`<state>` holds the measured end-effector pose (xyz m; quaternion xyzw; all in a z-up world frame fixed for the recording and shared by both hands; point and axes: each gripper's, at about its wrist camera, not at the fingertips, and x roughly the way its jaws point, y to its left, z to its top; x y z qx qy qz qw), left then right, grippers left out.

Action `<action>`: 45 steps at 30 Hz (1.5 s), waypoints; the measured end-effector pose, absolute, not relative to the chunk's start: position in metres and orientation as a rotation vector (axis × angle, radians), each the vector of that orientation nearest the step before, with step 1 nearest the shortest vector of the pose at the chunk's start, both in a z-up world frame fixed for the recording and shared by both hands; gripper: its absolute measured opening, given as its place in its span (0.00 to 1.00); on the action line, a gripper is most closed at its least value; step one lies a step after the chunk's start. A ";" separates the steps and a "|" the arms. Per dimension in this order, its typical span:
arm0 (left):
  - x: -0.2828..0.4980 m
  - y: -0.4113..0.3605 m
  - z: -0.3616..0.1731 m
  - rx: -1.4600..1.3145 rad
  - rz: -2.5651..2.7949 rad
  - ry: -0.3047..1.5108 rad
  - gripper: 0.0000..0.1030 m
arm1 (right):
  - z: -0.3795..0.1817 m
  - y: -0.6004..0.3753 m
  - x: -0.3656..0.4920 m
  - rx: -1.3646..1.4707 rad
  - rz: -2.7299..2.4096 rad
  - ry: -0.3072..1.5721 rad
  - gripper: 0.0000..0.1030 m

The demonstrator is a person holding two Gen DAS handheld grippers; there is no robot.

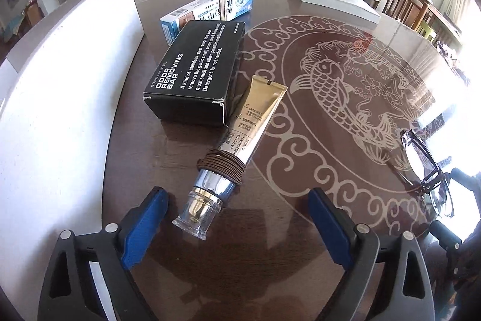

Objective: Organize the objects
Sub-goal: 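Grasp the gold tube with the left gripper while the right holds the eyeglasses, then lift the gold tube with the left gripper while the right carries the eyeglasses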

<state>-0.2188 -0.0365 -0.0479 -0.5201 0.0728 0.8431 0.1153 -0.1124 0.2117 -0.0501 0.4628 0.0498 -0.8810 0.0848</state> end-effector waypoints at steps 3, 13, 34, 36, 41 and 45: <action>-0.216 -0.037 -0.041 -1.494 2.485 0.201 0.28 | -0.050 0.212 -0.112 1.380 -2.628 0.149 1.00; -0.134 -0.038 -0.040 -1.464 2.466 0.123 0.21 | -0.041 0.214 -0.132 1.552 -2.374 0.121 1.00; -0.095 -0.051 -0.011 -1.246 2.623 -0.089 0.27 | 0.001 0.203 -0.154 1.566 -2.330 0.114 0.13; -0.081 -0.061 0.007 -1.177 2.659 -0.154 0.27 | 0.019 0.199 -0.149 1.519 -2.341 0.111 0.13; -0.053 -0.095 0.054 -1.026 2.751 -0.291 0.27 | 0.070 0.160 -0.146 1.356 -2.342 0.129 0.13; -0.038 -0.145 0.097 -0.904 2.838 -0.409 0.27 | 0.111 0.100 -0.153 1.208 -2.295 0.104 0.13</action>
